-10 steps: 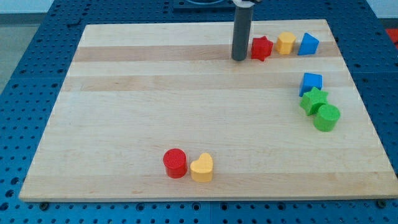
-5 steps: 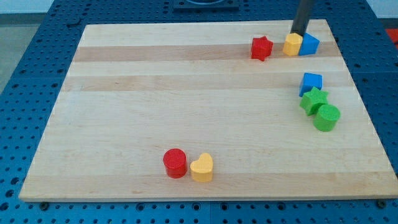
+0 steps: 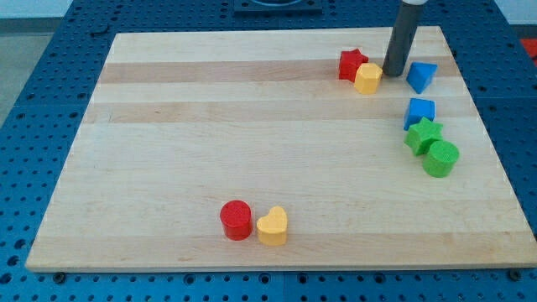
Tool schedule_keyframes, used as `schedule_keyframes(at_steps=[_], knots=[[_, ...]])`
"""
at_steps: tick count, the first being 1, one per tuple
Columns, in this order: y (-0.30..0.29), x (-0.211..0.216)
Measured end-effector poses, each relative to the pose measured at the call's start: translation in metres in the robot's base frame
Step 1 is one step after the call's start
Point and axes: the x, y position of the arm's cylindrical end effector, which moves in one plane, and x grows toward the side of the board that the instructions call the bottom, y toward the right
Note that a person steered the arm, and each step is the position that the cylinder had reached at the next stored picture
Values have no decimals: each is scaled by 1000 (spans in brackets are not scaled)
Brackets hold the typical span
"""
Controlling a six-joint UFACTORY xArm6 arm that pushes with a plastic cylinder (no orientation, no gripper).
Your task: Push yellow hexagon towards center
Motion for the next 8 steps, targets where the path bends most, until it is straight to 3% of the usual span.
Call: schedule_keyframes(at_steps=[2,8], knots=[[-62,45],[-121,56]])
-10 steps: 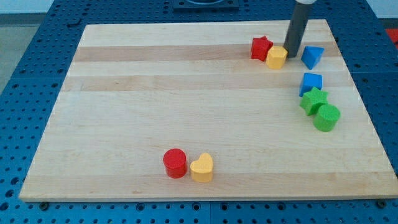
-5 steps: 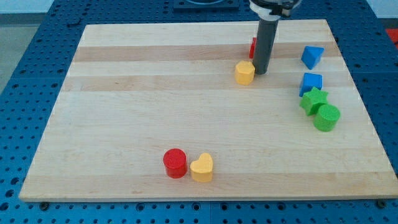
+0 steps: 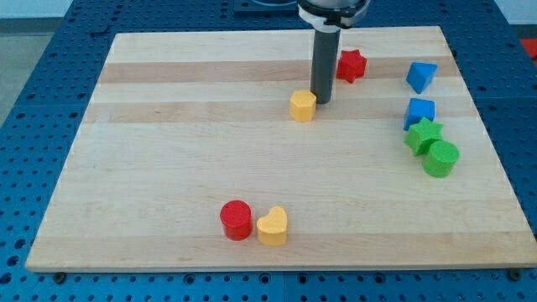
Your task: Push yellow hexagon towards center
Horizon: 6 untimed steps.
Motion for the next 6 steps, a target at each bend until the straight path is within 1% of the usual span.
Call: schedule_keyframes(at_steps=[1,3,4,5,6], knots=[[-25,10],[-44,18],[-66,39],[-66,13],[-73,-28]])
